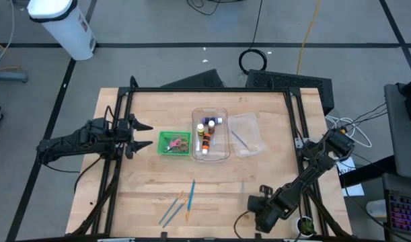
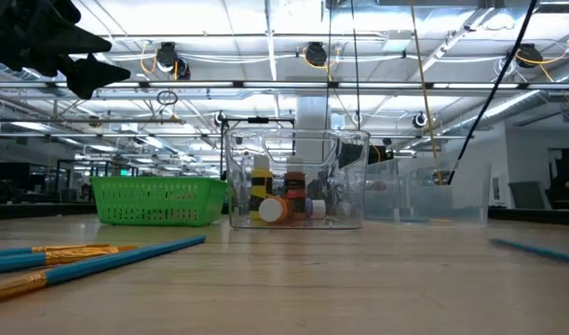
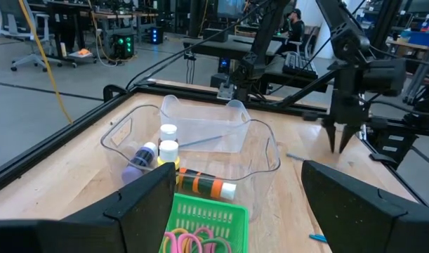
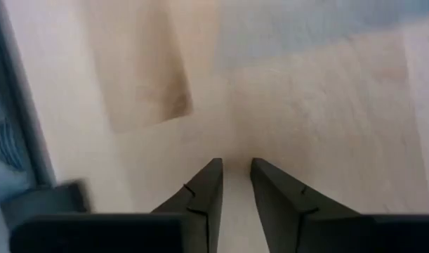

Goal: Pick & Place Paint Supplies
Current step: Put the blue paint brush into the white bin

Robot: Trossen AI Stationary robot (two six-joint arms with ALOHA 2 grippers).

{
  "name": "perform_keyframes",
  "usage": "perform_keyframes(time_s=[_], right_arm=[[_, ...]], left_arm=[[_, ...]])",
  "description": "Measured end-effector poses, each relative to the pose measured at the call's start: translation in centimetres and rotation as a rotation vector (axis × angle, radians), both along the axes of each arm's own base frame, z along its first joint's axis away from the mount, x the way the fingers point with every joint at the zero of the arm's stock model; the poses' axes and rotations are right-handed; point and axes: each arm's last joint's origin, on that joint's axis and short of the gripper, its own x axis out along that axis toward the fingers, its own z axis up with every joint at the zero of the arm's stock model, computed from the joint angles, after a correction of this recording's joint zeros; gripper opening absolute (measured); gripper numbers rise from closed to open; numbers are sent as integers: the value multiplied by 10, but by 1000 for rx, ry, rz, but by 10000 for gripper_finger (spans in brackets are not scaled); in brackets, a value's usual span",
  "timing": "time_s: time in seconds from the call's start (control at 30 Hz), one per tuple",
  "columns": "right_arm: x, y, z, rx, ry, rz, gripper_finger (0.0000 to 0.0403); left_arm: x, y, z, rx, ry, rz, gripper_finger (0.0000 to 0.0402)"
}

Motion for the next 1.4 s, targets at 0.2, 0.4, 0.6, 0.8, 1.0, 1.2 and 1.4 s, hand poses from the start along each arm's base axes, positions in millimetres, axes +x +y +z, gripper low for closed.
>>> perform_keyframes(time_s=[0.2, 0.4, 0.6, 0.8, 1.0, 1.2, 1.4], right_arm=[[8, -7, 0, -47, -15, 163, 41], [20, -8, 1, -51, -110, 287, 34], [59, -17, 15, -109, -466, 145, 46], [96, -18, 21, -17, -734, 186, 99], [127, -20, -3, -13, -808, 344, 204], [162, -32, 2, -154, -693, 348, 258], [173, -35, -17, -184, -546, 324, 241]], left_arm=[[0, 0, 0, 0, 0, 0, 310], [0, 0, 0, 0, 0, 0, 310], [0, 0, 0, 0, 0, 0, 310], [0, 0, 0, 0, 0, 0, 310], [0, 0, 0, 0, 0, 0, 310], [0, 0, 0, 0, 0, 0, 310], [0, 0, 0, 0, 0, 0, 310]])
